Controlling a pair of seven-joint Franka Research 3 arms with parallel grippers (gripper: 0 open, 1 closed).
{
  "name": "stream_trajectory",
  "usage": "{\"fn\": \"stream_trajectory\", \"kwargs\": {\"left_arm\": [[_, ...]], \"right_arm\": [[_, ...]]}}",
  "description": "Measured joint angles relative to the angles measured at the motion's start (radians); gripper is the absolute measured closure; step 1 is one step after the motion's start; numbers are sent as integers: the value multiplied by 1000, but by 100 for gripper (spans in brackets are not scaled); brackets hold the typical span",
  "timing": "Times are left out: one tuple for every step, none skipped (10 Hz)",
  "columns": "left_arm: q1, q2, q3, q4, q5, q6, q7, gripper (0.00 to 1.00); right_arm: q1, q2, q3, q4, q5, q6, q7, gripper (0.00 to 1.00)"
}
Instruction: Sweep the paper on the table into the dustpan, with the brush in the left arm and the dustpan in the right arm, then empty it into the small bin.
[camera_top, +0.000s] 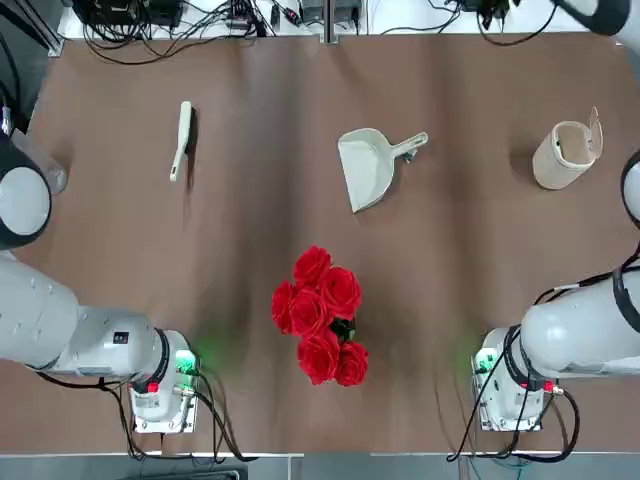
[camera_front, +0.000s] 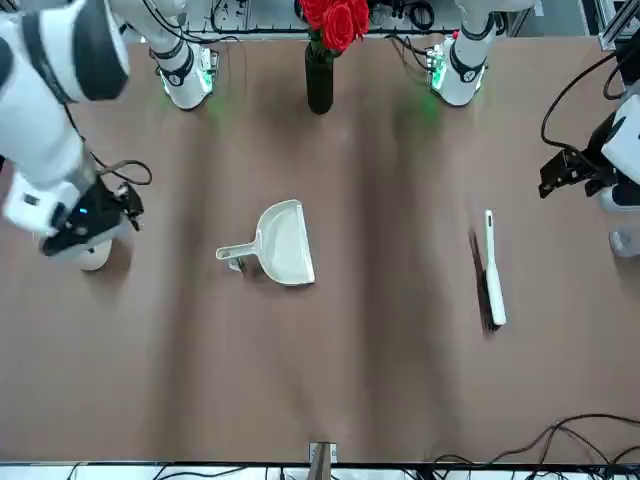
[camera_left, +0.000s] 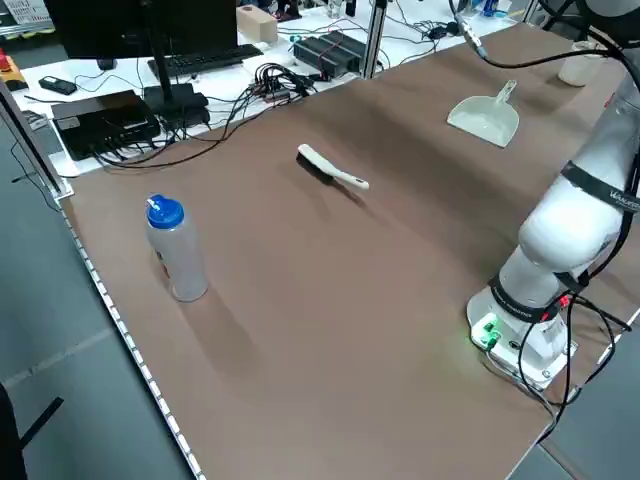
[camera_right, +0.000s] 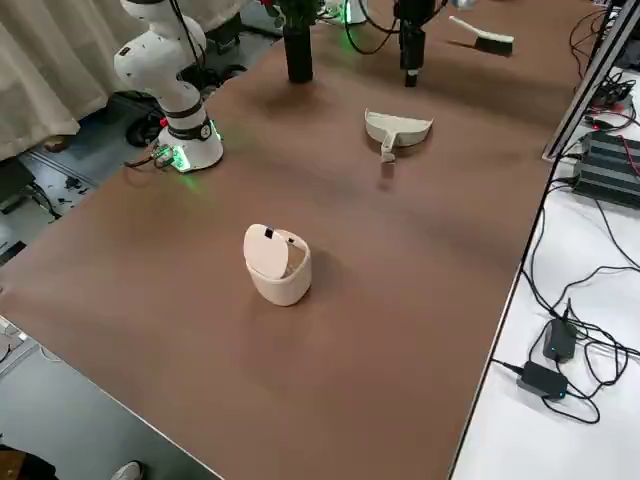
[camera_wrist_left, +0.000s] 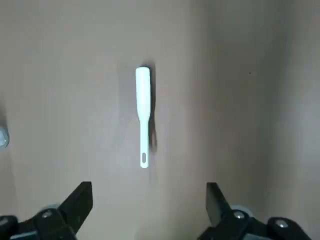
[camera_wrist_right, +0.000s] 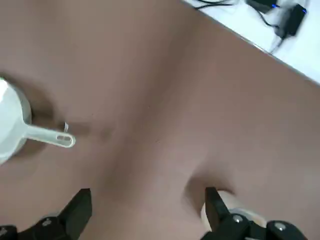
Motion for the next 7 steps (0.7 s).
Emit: {"fn": "stream_trajectory", "kwargs": {"left_arm": [[0,0,0,0,0,0,0,0],[0,0,0,0,0,0,0,0],[0,0,1,0,0,0,0,0],[0,0,1,0,0,0,0,0],[0,0,1,0,0,0,0,0],[0,0,1,0,0,0,0,0],[0,0,1,0,0,0,0,0]], "right_arm": [[11,-27,-73,1,54,-29,18,0],[12,-57,-125,1,80,-79,40,0],[6,-85,-149,1,86,-132,69,0],[-11,-110,-158,0,88,-178,81,0],[-27,-127,-159,-11,93,-201,85,0],[-34,-137,-160,-34,105,-202,88,0],[-38,-139,-160,-52,115,-196,91,0]]}}
